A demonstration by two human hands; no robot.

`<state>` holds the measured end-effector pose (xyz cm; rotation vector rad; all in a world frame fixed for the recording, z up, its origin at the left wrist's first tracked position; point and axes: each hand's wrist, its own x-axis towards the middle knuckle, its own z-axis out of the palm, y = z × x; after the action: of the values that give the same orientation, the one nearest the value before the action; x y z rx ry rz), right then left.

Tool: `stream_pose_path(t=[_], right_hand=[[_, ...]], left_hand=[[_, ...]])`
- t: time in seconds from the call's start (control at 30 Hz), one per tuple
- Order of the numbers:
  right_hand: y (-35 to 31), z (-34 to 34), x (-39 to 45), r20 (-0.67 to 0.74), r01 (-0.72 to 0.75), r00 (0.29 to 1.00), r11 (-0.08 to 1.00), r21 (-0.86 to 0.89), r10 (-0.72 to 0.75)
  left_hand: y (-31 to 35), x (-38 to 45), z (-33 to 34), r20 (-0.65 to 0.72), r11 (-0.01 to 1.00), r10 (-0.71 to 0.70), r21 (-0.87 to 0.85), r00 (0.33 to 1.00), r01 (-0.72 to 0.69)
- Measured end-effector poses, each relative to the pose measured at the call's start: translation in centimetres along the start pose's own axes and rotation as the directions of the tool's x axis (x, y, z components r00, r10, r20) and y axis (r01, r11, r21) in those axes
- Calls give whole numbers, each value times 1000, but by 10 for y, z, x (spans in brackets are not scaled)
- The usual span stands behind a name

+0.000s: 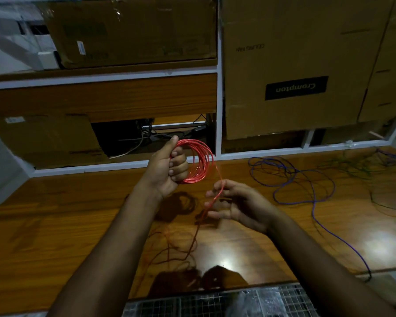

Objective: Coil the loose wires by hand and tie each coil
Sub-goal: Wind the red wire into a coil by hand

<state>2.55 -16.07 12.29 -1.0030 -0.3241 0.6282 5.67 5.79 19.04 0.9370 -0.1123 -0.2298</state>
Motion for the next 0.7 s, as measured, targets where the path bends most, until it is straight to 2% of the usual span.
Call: stream_pose_path(t=[0.1,0.27,0.37,0.43,0.47,0.5,0.53,0.57,0.6,0.67,0.7], right_hand=[[13,5,3,23,-67,997,997,-33,67],[4,6,-5,273,16,962,998,53,-30],[-21,-9,-20,359,5,928,964,265,-104],[-39,-22,-28,256,9,960,928,372,-112],[-45,-30,-30,96,62,991,944,325,-98],[-49,-36,-30,-117,121,988,976,184,-100],[-49,-40,-27,-337,129,932,991,-29,-131],[-45,-40,-23,-489,66,853,966,-249,-184],[-39,-36,-19,-578,-25,780,911,-412,-240],[-25,-18,-14,-635,-195,683,746,-636,-362],[-21,-6,-14,-602,-296,691,603,-741,-401]], left_hand=[[1,0,0,-13,1000,6,24,1000,-6],[5,0,-6,-50,999,32,41,998,-30],[8,-3,-14,-16,999,-3,-47,1000,2],[10,-6,-19,54,992,-34,-118,998,40],[10,-7,-21,83,989,-44,-139,996,55],[9,-7,-21,103,986,-52,-155,993,68],[8,-7,-20,109,984,-59,-164,992,77],[6,-6,-18,108,983,-63,-165,992,81],[3,-5,-15,102,984,-63,-160,993,79],[-3,-4,-7,70,988,-52,-143,996,61],[-5,-3,-4,41,990,-44,-135,998,49]])
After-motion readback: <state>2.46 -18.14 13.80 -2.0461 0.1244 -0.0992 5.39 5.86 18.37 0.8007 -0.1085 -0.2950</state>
